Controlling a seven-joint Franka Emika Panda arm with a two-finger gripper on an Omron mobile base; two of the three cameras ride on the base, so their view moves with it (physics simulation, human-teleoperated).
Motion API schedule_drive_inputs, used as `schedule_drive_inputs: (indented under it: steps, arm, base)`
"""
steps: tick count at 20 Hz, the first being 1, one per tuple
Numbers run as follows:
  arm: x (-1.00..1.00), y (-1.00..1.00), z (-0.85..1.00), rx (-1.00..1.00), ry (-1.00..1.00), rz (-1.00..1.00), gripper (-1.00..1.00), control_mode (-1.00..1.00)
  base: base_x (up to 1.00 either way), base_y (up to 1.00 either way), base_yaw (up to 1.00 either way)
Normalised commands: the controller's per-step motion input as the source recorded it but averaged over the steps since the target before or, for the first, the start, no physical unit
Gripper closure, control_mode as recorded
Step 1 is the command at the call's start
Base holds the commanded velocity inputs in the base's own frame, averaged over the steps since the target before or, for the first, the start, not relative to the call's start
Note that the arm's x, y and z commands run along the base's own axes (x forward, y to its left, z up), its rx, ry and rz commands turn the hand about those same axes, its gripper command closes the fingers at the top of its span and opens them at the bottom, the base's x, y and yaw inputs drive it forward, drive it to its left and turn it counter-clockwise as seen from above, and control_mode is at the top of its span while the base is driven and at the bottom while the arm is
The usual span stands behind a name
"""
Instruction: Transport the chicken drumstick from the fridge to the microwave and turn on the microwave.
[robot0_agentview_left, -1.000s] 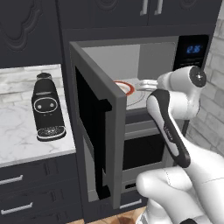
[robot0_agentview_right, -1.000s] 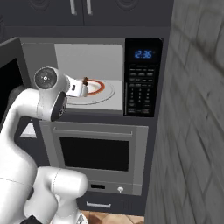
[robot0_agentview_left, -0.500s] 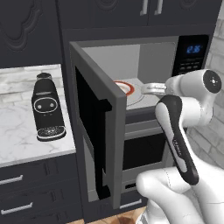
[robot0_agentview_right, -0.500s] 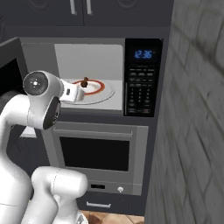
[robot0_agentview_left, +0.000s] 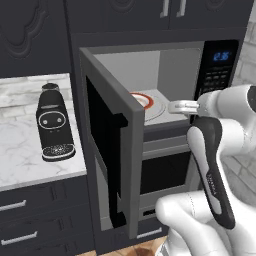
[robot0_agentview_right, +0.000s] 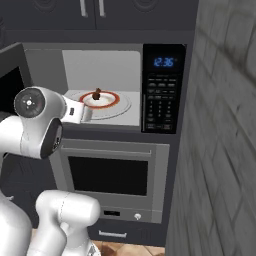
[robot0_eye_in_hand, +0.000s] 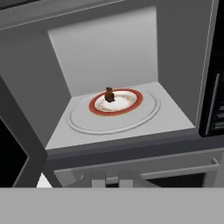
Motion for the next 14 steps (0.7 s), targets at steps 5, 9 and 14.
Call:
schedule_drive_inputs:
  steps: [5, 9, 14]
  arm:
    - [-0.43, -0.04, 0.03, 0.0, -0.06, 0.0, 1.0, -1.0]
    - [-0.47, -0.06, 0.27, 0.0, -0.07, 0.0, 1.0, -1.0]
    - [-0.29, -0.03, 0.42, 0.0, 0.0, -0.01, 1.0, -1.0]
  base:
    - [0.0, 0.0, 0.0]
    - [0.0, 0.0, 0.0]
    - [0.0, 0.0, 0.0]
